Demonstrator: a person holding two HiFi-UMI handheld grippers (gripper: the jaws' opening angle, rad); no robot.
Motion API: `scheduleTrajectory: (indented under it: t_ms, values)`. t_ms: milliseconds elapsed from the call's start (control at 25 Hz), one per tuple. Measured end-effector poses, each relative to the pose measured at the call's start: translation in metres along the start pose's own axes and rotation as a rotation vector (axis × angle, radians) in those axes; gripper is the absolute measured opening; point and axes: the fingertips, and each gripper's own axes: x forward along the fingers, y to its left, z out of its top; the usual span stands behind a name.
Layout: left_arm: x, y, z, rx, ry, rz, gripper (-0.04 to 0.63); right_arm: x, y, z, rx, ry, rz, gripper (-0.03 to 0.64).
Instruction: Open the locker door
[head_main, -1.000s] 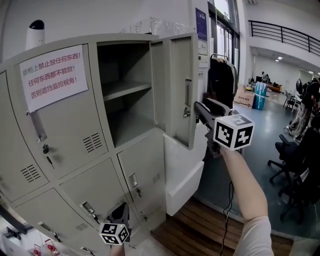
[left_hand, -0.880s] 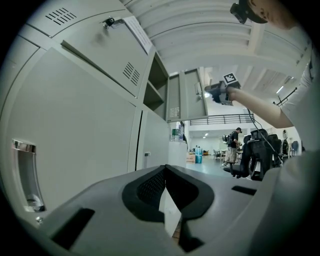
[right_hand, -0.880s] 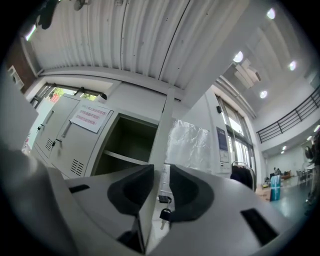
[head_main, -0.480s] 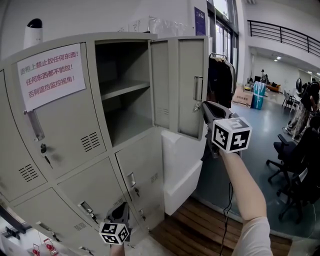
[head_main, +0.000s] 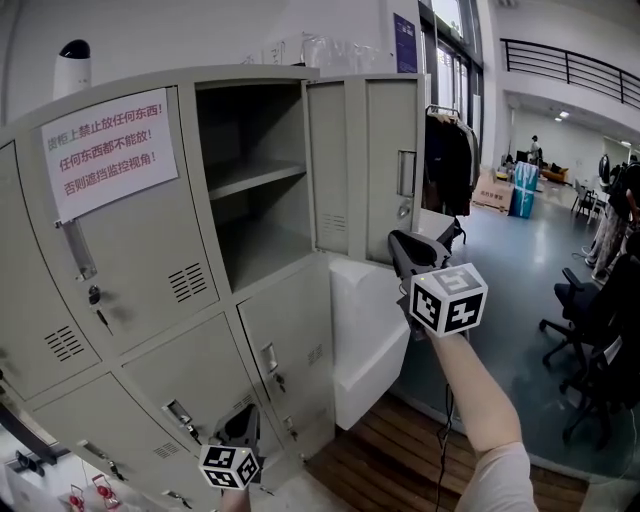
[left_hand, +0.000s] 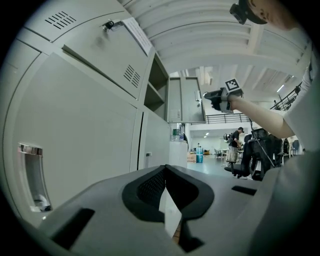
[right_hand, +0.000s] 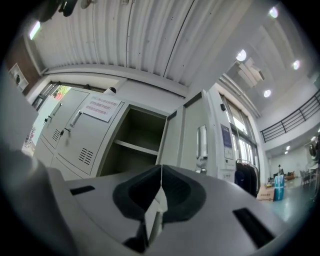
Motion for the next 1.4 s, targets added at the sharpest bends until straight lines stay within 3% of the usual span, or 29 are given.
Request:
scheduleTrajectory:
  t_ms: [280, 440, 680, 960, 1120, 1400]
  values:
    - [-0.008, 0.001, -0.003, -0.001, 0.0, 0.014, 0.005, -0.018, 0.032, -0.05, 0.069, -0.051, 0.044, 0.015]
    - [-0.011, 0.001, -0.006, -0.004, 0.004, 0.016, 0.005, -0.031, 0.07, -0.092, 0.129, -0.063, 0.138, 0.014]
    - [-0.016, 0.003, -0.01, -0.01, -0.009, 0.059, 0.005, -0.063, 0.14, -0.142, 0.133, -0.134, 0.285, 0.014]
    - [-0.028, 0.006, -0.008, -0.021, -0.068, 0.114, 0.005, -0.087, 0.195, -0.229, 0.295, 0.005, 0.293, 0.014]
    - [-0.042, 0.011, -0.014, -0.069, -0.115, 0.184, 0.005, -0.104, 0.23, -0.262, 0.293, 0.082, 0.334, 0.014]
    - [-0.057, 0.002, -0.035, -0.051, -0.089, 0.196, 0.005, -0.122, 0.25, -0.291, 0.312, 0.159, 0.309, 0.012]
